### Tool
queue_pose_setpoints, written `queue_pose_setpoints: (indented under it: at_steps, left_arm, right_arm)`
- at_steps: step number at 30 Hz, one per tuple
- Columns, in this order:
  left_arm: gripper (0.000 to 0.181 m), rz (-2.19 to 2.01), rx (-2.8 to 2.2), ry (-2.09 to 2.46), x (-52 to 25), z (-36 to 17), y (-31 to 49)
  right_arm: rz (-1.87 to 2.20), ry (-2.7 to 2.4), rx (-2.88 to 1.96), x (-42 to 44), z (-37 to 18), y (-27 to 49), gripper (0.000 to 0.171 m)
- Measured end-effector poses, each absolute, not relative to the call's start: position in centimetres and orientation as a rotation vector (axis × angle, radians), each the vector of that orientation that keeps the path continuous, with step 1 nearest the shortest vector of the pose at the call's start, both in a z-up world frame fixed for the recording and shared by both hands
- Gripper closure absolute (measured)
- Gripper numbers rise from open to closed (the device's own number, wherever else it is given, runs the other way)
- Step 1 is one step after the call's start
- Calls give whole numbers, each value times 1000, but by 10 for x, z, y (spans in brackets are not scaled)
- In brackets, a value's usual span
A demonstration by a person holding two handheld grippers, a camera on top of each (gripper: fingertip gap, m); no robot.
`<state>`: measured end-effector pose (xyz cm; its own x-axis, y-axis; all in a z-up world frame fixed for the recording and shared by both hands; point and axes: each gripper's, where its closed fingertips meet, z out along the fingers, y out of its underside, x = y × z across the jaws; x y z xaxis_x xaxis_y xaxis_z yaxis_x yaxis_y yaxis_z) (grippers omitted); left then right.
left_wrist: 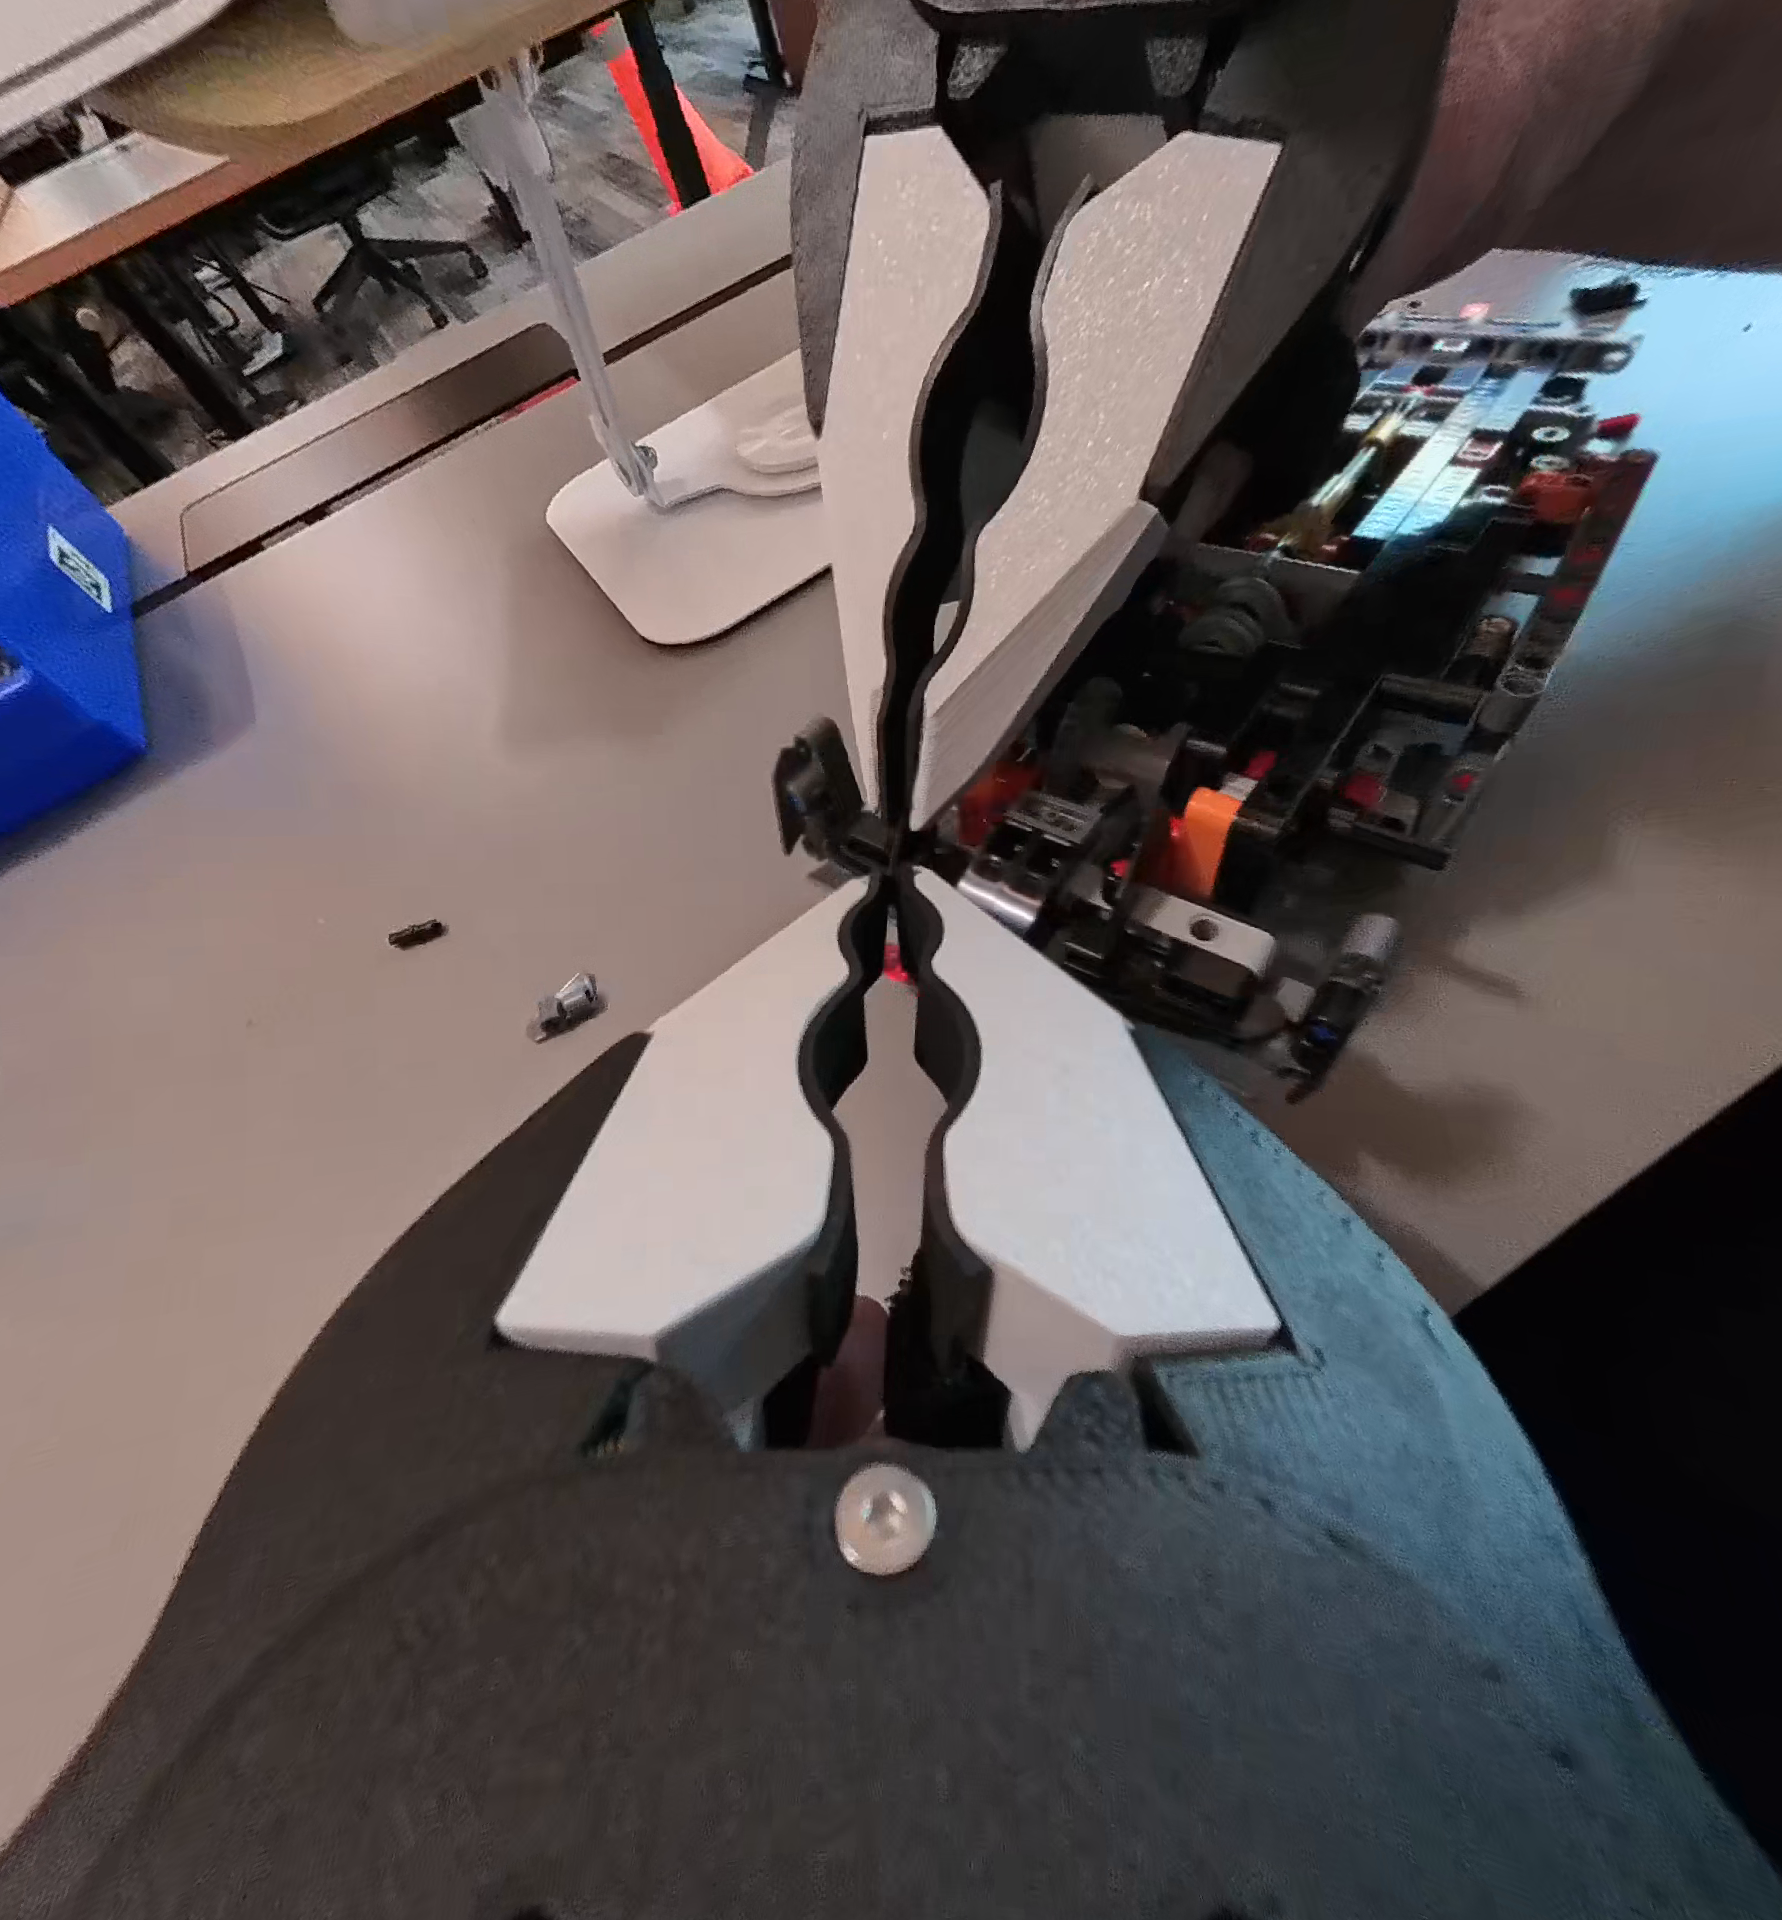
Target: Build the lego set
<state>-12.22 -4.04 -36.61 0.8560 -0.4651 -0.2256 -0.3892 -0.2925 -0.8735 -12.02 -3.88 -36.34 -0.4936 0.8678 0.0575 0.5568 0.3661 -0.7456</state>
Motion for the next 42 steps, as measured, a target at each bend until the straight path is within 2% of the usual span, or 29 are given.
queue_pose_setpoints:
  at_steps: [1,10,42]
  left_arm:
    - [181,-95,-1917,627,-123,-367,-38]
    - [181,-194,-1891,564,-117,-345,-28]
    - [181,-263,-1897,448,-115,-369,-29]
  right_arm:
    - [939,-2182,-1246,-121,-365,-37,171]
    - [1067,-2093,-1285,-116,-344,-27,171]
    - [943,-2140,-1259,-116,-364,-28,171]
